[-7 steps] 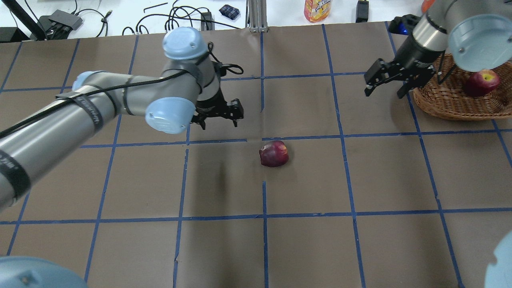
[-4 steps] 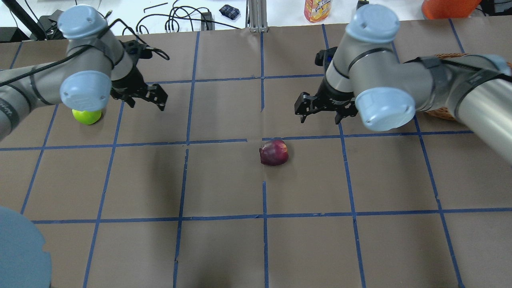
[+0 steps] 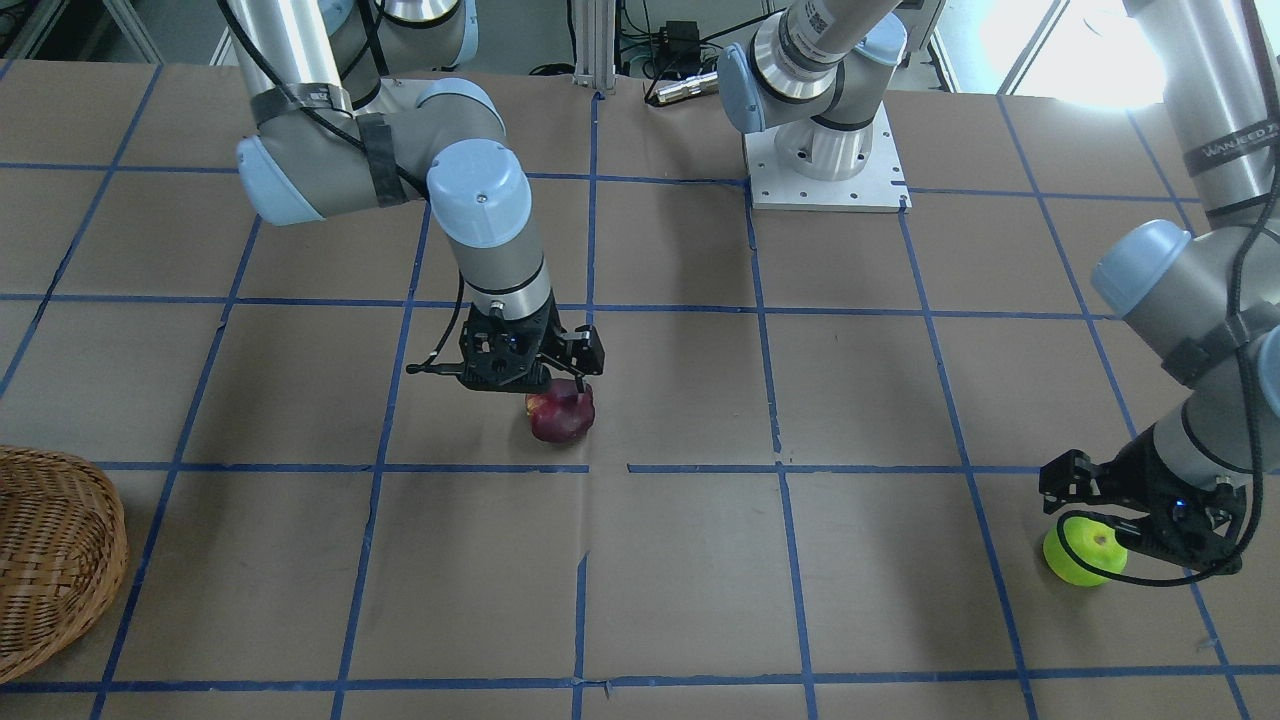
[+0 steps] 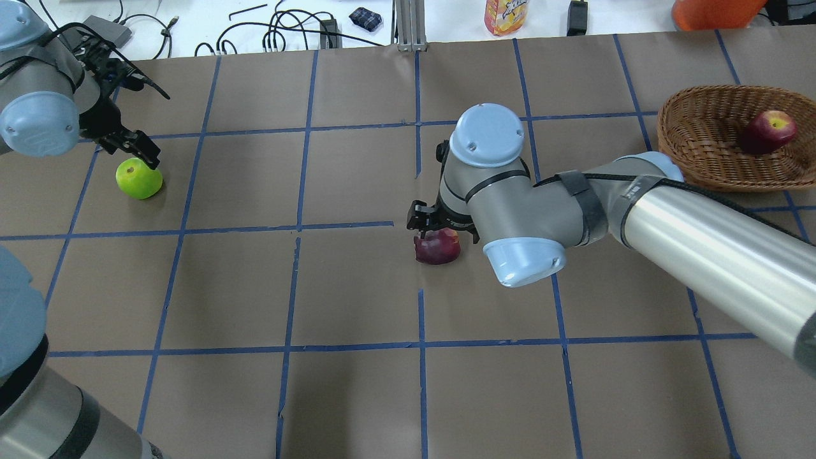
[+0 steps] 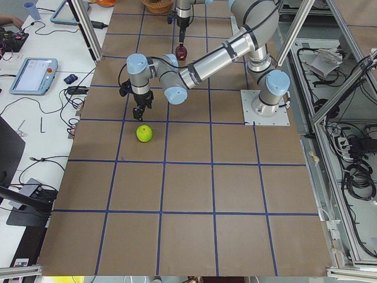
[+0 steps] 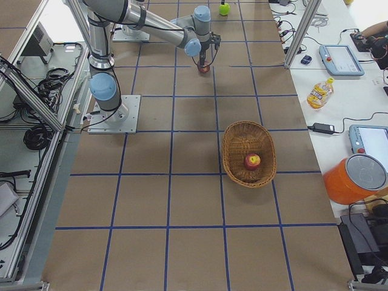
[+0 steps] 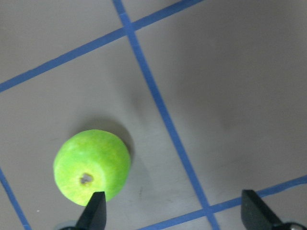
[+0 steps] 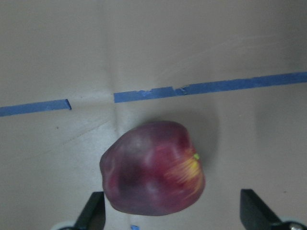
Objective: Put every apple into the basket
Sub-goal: 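Grasp the centered red apple with the right gripper while left grasps the green apple, then carry the red apple to the basket with right while left sets green apple at center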
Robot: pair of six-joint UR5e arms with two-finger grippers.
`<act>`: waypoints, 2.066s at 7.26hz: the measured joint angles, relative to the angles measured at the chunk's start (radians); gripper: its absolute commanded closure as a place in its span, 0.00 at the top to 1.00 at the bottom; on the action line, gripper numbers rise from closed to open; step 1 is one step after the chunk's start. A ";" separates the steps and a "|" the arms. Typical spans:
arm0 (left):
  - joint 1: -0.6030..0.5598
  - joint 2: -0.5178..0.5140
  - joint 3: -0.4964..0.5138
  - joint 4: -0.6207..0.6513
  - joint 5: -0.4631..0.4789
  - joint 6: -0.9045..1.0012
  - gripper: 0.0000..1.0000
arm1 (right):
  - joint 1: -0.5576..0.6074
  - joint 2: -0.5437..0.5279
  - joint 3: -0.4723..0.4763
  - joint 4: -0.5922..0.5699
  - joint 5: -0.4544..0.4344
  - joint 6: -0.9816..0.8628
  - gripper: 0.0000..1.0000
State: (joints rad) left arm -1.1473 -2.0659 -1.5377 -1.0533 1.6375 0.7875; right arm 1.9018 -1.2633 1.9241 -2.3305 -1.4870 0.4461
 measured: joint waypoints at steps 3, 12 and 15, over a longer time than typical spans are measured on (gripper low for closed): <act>0.043 -0.090 0.021 0.041 -0.008 0.014 1.00 | 0.031 0.048 -0.006 -0.091 -0.032 0.018 1.00; -0.126 -0.066 0.142 -0.271 -0.117 -0.202 0.00 | 0.034 0.109 -0.008 -0.122 -0.068 -0.080 0.53; -0.233 0.038 0.001 -0.279 -0.230 -0.391 0.00 | -0.124 0.000 -0.046 -0.086 -0.164 -0.195 0.51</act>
State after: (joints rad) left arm -1.3806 -2.0278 -1.5370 -1.3321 1.4076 0.3962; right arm 1.7773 -1.2638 1.8780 -2.4168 -1.6509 0.2511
